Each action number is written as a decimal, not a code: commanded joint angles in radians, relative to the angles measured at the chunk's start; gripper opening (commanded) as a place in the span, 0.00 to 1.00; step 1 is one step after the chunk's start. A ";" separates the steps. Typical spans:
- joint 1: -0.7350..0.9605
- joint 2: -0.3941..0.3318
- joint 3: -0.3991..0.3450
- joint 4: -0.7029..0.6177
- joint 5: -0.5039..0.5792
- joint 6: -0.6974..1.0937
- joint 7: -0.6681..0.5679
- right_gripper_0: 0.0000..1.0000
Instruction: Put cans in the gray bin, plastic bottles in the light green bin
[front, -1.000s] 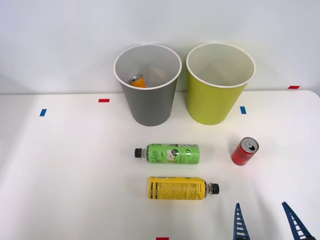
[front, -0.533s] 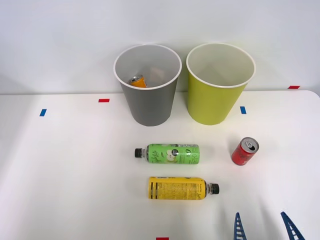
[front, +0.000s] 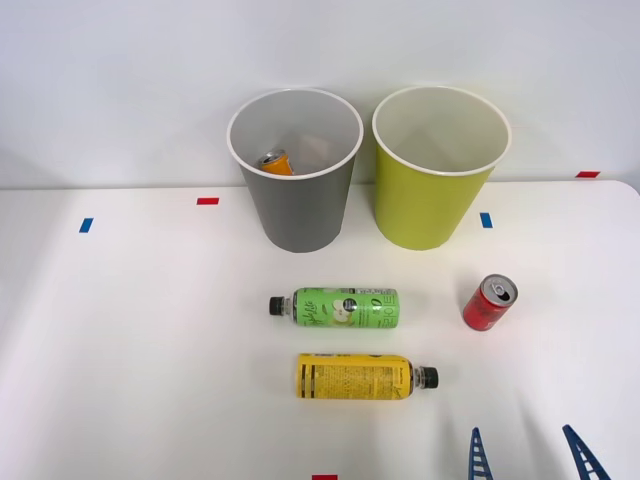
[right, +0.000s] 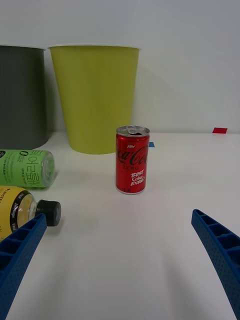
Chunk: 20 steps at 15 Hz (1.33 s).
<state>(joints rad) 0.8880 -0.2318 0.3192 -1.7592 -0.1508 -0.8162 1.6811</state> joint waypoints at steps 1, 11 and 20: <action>0.000 0.000 0.000 0.000 0.000 0.000 0.000 1.00; 0.000 0.000 0.000 0.000 0.000 0.000 0.000 1.00; 0.000 0.000 0.000 0.000 0.000 0.000 0.000 1.00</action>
<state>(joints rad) 0.8881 -0.2317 0.3191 -1.7594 -0.1504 -0.8162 1.6812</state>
